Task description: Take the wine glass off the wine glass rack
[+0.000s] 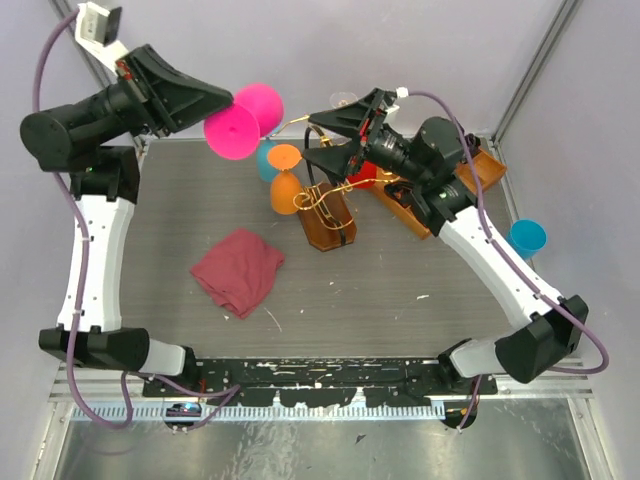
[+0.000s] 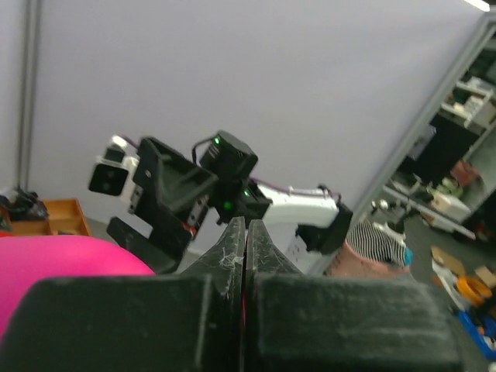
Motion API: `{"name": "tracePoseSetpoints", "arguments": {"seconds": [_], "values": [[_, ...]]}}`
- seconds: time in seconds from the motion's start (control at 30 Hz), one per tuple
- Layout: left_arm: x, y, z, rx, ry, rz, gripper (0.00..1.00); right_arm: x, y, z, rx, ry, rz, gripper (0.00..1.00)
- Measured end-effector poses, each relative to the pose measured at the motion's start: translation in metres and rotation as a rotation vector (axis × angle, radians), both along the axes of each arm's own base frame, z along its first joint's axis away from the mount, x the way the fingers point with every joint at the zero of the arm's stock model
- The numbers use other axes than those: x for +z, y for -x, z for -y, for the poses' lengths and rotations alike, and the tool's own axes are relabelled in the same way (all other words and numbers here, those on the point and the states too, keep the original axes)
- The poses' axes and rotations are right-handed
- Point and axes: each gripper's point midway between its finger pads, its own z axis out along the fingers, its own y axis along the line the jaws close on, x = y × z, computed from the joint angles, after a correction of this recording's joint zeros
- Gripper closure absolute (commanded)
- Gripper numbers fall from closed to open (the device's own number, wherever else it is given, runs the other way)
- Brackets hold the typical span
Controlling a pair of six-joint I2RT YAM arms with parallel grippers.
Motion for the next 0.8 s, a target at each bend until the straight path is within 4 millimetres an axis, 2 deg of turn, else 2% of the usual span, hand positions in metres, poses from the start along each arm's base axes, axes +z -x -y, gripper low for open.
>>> {"name": "tracePoseSetpoints", "arguments": {"seconds": [0.1, 0.2, 0.4, 0.47, 0.6, 0.8], "values": [[-0.019, 0.006, 0.005, -0.076, -0.076, 0.031, 1.0, 0.01, -0.011, -0.002, 0.002, -0.133, -0.129, 0.09], [-0.03, 0.024, 0.005, -0.095, -0.141, 0.135, 1.0, 0.02, -0.017, -0.011, 0.012, -0.231, -0.194, 0.09], [-0.038, 0.07, 0.01, -0.126, -0.236, 0.393, 1.0, 0.014, -0.012, -0.056, 0.086, -0.296, -0.316, 0.1], [-0.043, 0.076, 0.011, -0.143, -0.266, 0.449, 1.0, 0.007, -0.011, -0.07, 0.098, -0.301, -0.354, 0.11], [-0.05, 0.072, 0.012, -0.159, -0.291, 0.464, 1.0, 0.005, -0.016, -0.079, 0.083, -0.323, -0.371, 0.11], [-0.062, 0.046, 0.017, -0.177, -0.301, 0.409, 1.0, 0.017, -0.021, -0.075, 0.052, -0.361, -0.35, 0.1]]}}
